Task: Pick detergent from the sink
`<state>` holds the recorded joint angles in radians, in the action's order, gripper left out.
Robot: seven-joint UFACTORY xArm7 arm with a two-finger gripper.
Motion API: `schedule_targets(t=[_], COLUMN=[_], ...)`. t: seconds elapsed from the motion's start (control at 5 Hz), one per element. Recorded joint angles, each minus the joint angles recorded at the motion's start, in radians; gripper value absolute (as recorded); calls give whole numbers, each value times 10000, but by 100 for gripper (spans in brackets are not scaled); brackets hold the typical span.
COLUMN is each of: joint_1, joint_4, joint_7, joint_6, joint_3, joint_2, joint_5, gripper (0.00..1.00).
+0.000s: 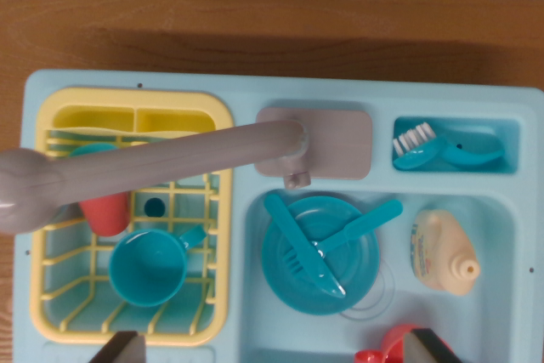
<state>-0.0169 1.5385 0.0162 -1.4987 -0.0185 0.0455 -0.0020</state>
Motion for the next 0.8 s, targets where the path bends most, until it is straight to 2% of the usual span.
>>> schedule_targets(t=[0.2, 0.4, 0.6, 0.8], joint_1=[0, 62, 62, 142], joint_4=[0, -174, -174, -397], joint_7=[0, 138, 138, 315], joint_6=[0, 243, 243, 554], joint_3=[0, -47, -47, -106], joint_2=[0, 89, 89, 202], joint_5=[0, 31, 31, 70], gripper=[0, 0, 0, 0])
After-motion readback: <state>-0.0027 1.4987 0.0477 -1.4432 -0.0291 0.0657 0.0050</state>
